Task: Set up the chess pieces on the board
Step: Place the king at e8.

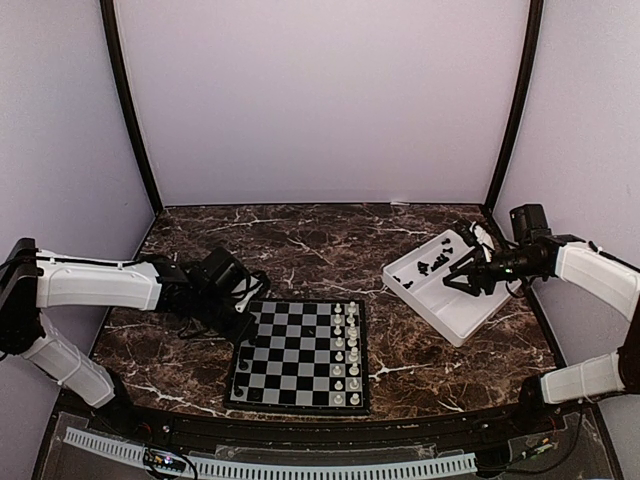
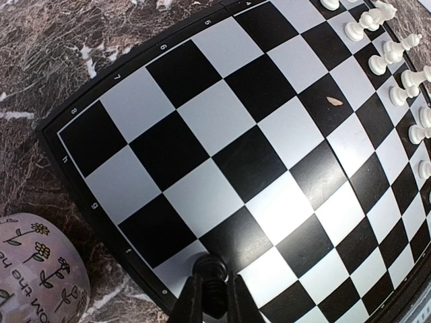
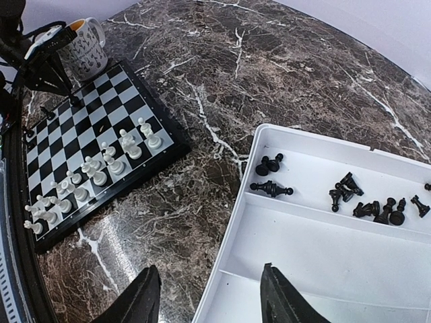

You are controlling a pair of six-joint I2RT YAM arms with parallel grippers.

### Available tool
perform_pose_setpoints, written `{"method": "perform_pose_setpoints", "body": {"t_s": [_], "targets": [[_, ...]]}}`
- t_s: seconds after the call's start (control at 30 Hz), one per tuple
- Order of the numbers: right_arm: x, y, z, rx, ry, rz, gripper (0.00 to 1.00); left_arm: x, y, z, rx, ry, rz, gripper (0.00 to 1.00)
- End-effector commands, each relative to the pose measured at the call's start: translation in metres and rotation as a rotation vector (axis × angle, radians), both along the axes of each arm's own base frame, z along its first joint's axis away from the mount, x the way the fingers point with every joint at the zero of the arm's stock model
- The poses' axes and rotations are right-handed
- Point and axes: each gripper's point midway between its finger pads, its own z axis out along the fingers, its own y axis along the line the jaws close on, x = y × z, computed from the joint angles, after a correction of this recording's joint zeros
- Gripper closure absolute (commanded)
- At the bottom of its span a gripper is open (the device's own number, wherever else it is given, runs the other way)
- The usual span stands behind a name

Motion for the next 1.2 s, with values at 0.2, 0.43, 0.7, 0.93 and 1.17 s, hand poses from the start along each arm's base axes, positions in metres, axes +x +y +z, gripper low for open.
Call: {"method": "perform_pose_setpoints", "body": {"t_s": [0.2, 0.43, 0.7, 0.93, 1.17], "targets": [[0.002, 0.001, 0.002, 0.022, -0.017, 0.009, 0.48, -0.001, 0.018, -0.002, 0.067, 0.006, 0.056, 0.97], [0.001, 0.002, 0.002, 0.025, -0.017, 0.011, 0.47, 0.000, 0.021, 0.000, 0.077, -0.005, 0.063, 0.98], [0.000, 0.002, 0.002, 0.025, -0.016, 0.011, 0.47, -0.005, 0.021, -0.003, 0.071, 0.021, 0.054, 0.98], [0.001, 0.002, 0.002, 0.027, -0.017, 0.013, 0.46, -0.006, 0.016, 0.001, 0.048, 0.031, 0.043, 0.81], [0.001, 0.003, 0.005, 0.032, -0.014, 0.017, 0.46, 0.001, 0.012, 0.020, 0.022, -0.013, 0.049, 0.61]]}}
